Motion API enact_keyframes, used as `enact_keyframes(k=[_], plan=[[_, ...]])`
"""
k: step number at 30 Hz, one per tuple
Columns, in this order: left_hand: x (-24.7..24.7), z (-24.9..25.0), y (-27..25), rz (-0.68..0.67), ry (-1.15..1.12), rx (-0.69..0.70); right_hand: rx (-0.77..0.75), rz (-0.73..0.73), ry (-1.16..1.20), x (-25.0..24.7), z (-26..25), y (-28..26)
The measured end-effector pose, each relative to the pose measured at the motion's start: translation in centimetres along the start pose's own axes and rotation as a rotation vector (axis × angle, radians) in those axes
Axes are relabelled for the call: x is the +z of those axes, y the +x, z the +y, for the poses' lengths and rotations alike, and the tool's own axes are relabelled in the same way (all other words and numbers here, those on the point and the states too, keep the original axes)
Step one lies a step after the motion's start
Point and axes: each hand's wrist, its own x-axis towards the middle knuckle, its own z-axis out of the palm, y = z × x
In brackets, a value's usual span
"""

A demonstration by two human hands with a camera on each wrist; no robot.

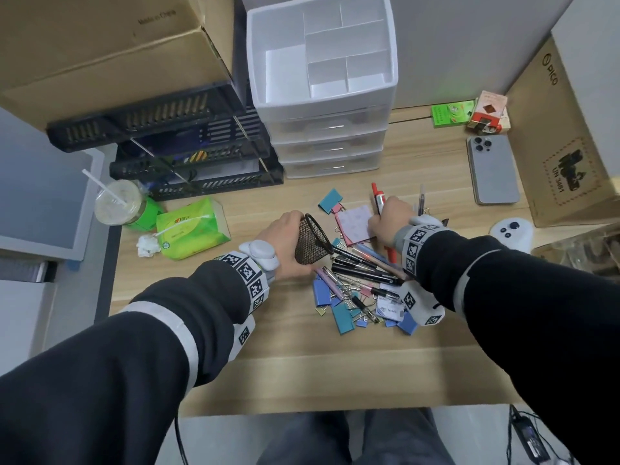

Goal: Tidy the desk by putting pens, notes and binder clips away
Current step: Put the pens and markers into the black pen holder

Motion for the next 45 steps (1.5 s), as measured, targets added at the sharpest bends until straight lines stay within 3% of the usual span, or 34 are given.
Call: enact_keyframes(k=[5, 9, 17, 24, 31, 38, 45], plan=[[-0.5, 0.9, 0.3, 0.008, -0.009, 0.033, 0.031, 0.094, 0.205, -2.9, 2.8, -1.4], [-0.3, 2.1, 1.1, 0.013, 0.016, 0.064, 0.191, 0.148, 0.289, -4.6, 6.0, -1.8], [0.6, 3.9, 1.9, -0.031, 0.062, 0.101, 0.35, 0.104, 0.263, -2.4, 9.3, -3.1], [1.6, 2.8, 1.4, -0.032, 0.053, 0.094, 0.377, 0.078, 0.264, 0.5, 8.8, -2.7], [2.2, 2.5, 1.0, -0.029, 0.023, 0.092, 0.39, 0.014, 0.275, -0.3, 8.3, -2.8], [2.3, 2.4, 1.2, -0.028, 0.02, 0.081, 0.372, 0.037, 0.188, -0.3, 7.8, -2.7], [2.2, 2.9, 1.0, -0.065, 0.024, 0.061, 0.305, 0.133, 0.294, -0.9, 7.6, -3.2]])
